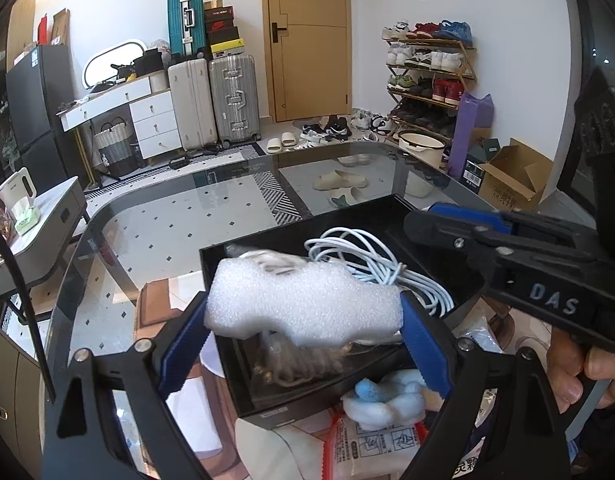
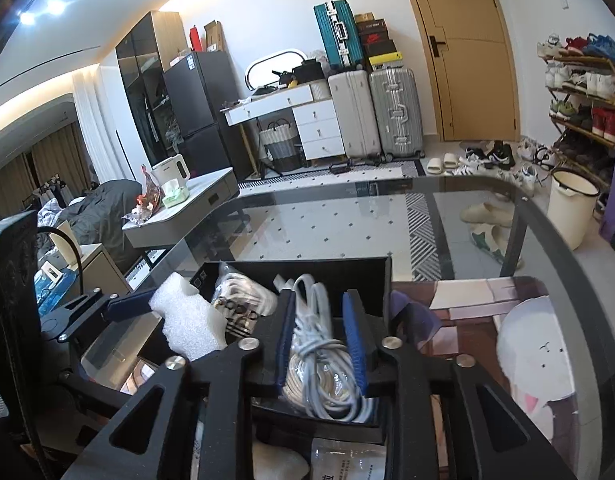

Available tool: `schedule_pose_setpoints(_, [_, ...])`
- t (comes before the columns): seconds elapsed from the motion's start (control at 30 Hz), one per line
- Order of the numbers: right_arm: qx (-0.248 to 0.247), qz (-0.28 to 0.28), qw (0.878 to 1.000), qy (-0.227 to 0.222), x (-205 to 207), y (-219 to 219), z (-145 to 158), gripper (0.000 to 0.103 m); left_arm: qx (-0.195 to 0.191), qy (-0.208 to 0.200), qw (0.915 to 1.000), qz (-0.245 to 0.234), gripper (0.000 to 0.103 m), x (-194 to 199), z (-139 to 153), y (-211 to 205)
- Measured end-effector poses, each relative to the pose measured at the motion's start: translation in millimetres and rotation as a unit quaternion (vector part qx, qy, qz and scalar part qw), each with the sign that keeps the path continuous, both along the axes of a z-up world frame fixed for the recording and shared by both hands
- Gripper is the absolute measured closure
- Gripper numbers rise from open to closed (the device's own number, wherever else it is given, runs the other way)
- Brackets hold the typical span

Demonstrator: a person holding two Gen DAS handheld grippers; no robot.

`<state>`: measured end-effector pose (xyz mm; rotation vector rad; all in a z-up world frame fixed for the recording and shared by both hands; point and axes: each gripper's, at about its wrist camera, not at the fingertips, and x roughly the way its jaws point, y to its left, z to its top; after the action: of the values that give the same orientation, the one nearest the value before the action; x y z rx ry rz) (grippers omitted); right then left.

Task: Organize soft objects
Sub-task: 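Open both grippers to drop the foam block and cable into the box, then reach the left gripper to the green sachet while the right grasps the white bagged packet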

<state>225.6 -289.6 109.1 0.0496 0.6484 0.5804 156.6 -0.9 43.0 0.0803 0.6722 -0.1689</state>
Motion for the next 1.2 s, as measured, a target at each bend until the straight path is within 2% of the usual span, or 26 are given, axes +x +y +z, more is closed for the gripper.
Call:
schedule_pose_setpoints(0.23, [0.000,-0.009,1.000,-0.007,-9.8,-14.8,3.9,0.054,0.003,0.003,1.0000,0.004,0.011,2.6,-3.2,-1.6])
schedule_pose_setpoints(0.27, [0.000,-0.012,1.000,-0.008,-11.9,-18.5,4.3,0.051,0.003,0.005,1.0000,0.006,0.008,2.5,-2.8,-1.1])
schedule_pose_setpoints(0.33, [0.002,-0.018,1.000,-0.007,-15.6,-25.9,5.1,0.039,-0.003,0.009,0.9999,0.011,0.005,0.6,-1.4,1.9])
schedule_pose_setpoints(0.4, [0.008,-0.025,1.000,-0.008,-18.9,-33.2,7.2,0.013,-0.010,0.011,0.9998,0.011,0.002,-1.0,-0.1,3.9])
schedule_pose_setpoints(0.5, [0.014,-0.037,0.999,-0.013,-25.9,-46.5,10.1,0.004,-0.018,0.006,0.9997,0.016,0.000,-6.2,1.7,8.4])
schedule_pose_setpoints(0.7, [0.001,-0.043,0.999,-0.012,-36.0,-59.4,13.1,0.001,-0.044,0.007,0.9986,0.029,0.000,-17.5,5.9,18.6])
schedule_pose_setpoints(1.2, [-0.099,-0.001,0.995,0.021,-51.7,-45.5,-3.4,0.001,-0.045,0.007,0.9973,0.057,0.000,-52.7,-0.4,27.0])
